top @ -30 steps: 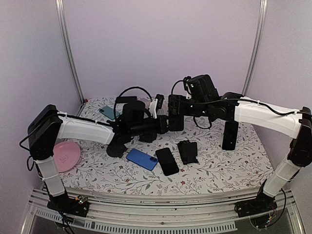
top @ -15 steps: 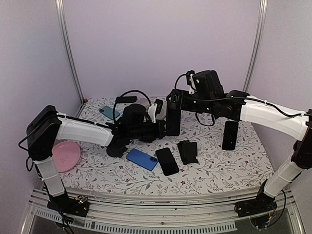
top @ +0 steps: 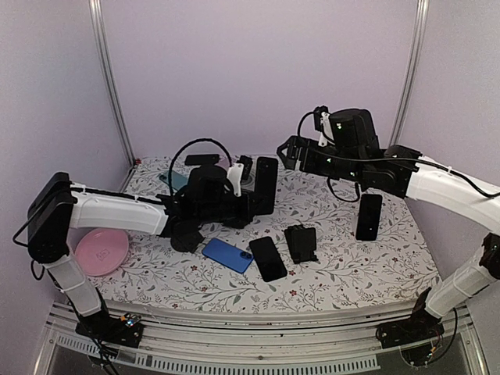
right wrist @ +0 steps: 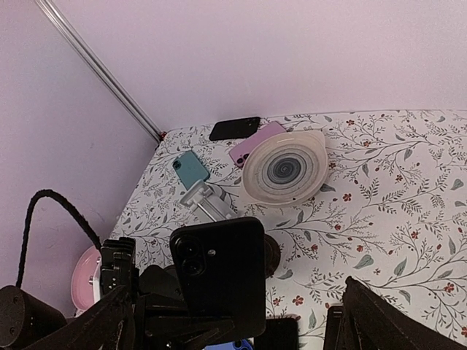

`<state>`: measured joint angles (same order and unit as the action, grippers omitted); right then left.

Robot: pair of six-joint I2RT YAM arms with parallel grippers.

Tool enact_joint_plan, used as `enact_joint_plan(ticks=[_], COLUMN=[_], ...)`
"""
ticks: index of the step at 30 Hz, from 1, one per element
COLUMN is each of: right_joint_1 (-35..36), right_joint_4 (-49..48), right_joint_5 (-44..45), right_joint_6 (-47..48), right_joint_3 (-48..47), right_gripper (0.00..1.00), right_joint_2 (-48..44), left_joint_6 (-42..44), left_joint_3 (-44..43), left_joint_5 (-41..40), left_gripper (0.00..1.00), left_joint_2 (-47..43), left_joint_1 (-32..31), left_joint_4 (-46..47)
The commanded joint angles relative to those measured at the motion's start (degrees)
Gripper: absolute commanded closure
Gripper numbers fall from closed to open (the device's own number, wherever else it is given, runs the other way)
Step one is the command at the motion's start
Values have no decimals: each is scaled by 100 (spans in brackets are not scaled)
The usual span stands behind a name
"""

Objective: Place the phone on the phone stand
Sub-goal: Pass from the left arm to the right

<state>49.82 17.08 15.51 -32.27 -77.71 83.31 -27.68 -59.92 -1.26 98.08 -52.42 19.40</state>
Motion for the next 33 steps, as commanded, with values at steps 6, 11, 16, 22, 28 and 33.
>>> enact_joint_plan(ticks=[6,11,16,22,28,33], right_joint_1=[19,14,10,1,-5,-32], right_joint_4=[-257,-443,-534,-960,-1104,-1259], right_joint_5=[-370,-478,-617,-1186,-1529,-1777], right_joint_6=[-224,-314,-344,-281,-242,-278], right_joint_3=[549,763,801,1124,1135,1089], right_gripper=[1,1,1,1,1,1], right_joint_2=[-590,-781,-889,-961,-901,-793], left_joint_6=[1076,1516,1801,2299,3061,3716], left_joint_3=[67,35,6,-12,20,69], left_joint_5=[-1533,-2232,-2698,-3506,-4543,-5252], left_gripper=[100,100,100,100,100,100], left_joint_2=[-546,-622,-624,-545,-458,-312], left_joint_1=[-447,-649,-761,-941,-1111,-1192], left_joint_4=[-381,-535,-591,-600,-373,-5])
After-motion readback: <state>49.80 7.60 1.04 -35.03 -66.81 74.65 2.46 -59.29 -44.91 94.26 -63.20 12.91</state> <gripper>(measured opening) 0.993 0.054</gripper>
